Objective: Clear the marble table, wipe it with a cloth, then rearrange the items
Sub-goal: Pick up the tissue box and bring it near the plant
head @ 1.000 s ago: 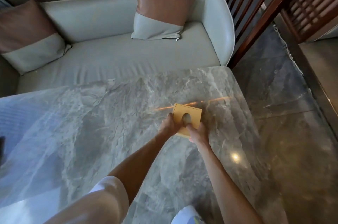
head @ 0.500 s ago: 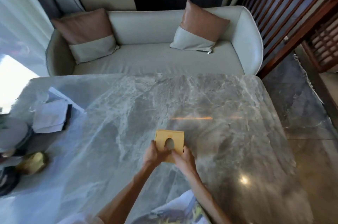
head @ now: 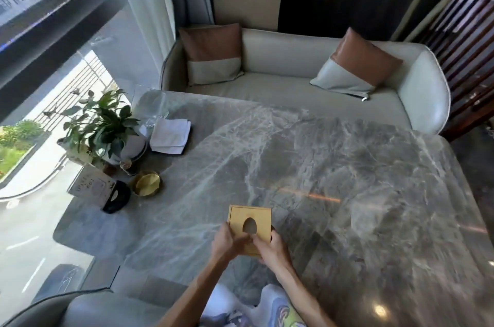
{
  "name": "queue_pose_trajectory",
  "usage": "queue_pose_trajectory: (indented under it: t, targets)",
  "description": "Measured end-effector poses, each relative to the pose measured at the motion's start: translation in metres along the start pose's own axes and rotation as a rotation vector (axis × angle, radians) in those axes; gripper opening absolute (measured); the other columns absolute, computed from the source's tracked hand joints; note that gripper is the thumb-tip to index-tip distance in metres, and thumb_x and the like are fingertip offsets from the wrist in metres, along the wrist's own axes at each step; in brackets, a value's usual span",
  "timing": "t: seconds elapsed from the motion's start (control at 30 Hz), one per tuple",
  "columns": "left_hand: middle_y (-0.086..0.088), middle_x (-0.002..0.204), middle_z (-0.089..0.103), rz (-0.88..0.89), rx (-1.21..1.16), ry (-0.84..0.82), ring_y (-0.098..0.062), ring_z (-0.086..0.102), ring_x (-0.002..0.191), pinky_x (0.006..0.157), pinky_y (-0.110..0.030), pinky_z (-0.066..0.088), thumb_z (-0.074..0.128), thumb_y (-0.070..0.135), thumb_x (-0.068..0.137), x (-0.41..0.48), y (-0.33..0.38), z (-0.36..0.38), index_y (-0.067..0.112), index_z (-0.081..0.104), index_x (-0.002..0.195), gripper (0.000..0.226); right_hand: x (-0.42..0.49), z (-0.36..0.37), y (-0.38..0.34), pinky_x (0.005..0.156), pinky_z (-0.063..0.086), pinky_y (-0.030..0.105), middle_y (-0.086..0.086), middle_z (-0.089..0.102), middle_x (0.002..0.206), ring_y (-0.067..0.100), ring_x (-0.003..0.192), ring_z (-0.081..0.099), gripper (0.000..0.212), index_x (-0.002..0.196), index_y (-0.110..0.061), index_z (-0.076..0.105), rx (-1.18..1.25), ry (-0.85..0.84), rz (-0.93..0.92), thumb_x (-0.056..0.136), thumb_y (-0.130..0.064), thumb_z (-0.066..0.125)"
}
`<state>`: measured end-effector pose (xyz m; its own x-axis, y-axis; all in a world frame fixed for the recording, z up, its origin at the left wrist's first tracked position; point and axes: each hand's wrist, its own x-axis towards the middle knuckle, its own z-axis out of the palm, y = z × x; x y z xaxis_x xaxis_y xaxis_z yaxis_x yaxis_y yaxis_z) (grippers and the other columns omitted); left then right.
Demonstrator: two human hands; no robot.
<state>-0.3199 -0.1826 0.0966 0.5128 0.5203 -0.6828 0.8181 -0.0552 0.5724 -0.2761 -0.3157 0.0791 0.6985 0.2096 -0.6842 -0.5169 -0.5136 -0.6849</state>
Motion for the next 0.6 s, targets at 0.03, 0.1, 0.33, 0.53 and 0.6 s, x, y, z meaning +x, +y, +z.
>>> queue_pose_trajectory:
  t: [0.03,0.1,0.33,0.53,0.6]
  targets:
    - [-0.010,0.091,0.065,0.004,-0.033,0.010,-0.028,0.066,0.086,0.079,-0.049,0.057,0.072,0.048,0.050,-0.001,-0.005,0.000,0.014,0.050,0.089,0.056,0.000,0.000,0.002,0.087,0.058,0.047,-0.011,0.071,0.092,0.015,0.091,0.068,0.036,0.088,-0.036,0.062,-0.019,-0.016,-0.001,0.062,-0.060,0.064]
    - [-0.010,0.093,0.066,0.017,-0.061,0.027,-0.027,0.066,0.086,0.079,-0.047,0.057,0.076,0.043,0.058,-0.008,-0.010,0.000,0.015,0.050,0.091,0.050,-0.001,0.000,0.003,0.086,0.058,0.047,-0.011,0.072,0.092,0.014,0.089,0.068,0.038,0.090,-0.035,0.063,-0.047,-0.041,-0.018,0.062,-0.061,0.065]
    - [-0.005,0.096,0.065,-0.012,-0.077,0.097,-0.022,0.064,0.087,0.078,-0.042,0.057,0.072,0.047,0.067,-0.031,-0.028,-0.007,0.014,0.052,0.103,0.053,-0.009,0.009,0.005,0.086,0.058,0.047,-0.006,0.070,0.096,0.017,0.090,0.067,0.035,0.095,-0.031,0.061,-0.089,-0.152,-0.028,0.069,-0.053,0.069]
    - [-0.006,0.082,0.065,-0.104,-0.053,0.119,-0.019,0.060,0.070,0.055,-0.031,0.045,0.073,0.047,0.063,-0.031,-0.056,-0.037,0.008,0.056,0.096,0.053,-0.028,0.031,0.002,0.086,0.057,0.051,0.004,0.074,0.101,0.023,0.095,0.070,0.034,0.108,-0.018,0.064,-0.101,-0.292,-0.035,0.081,-0.038,0.070]
    - [-0.005,0.081,0.067,-0.136,-0.053,0.096,-0.016,0.059,0.064,0.048,-0.026,0.041,0.071,0.050,0.060,-0.020,-0.068,-0.047,0.012,0.058,0.095,0.053,-0.030,0.038,-0.003,0.092,0.056,0.047,0.003,0.072,0.107,0.021,0.099,0.068,0.025,0.110,-0.019,0.063,-0.156,-0.319,-0.054,0.089,-0.032,0.065]
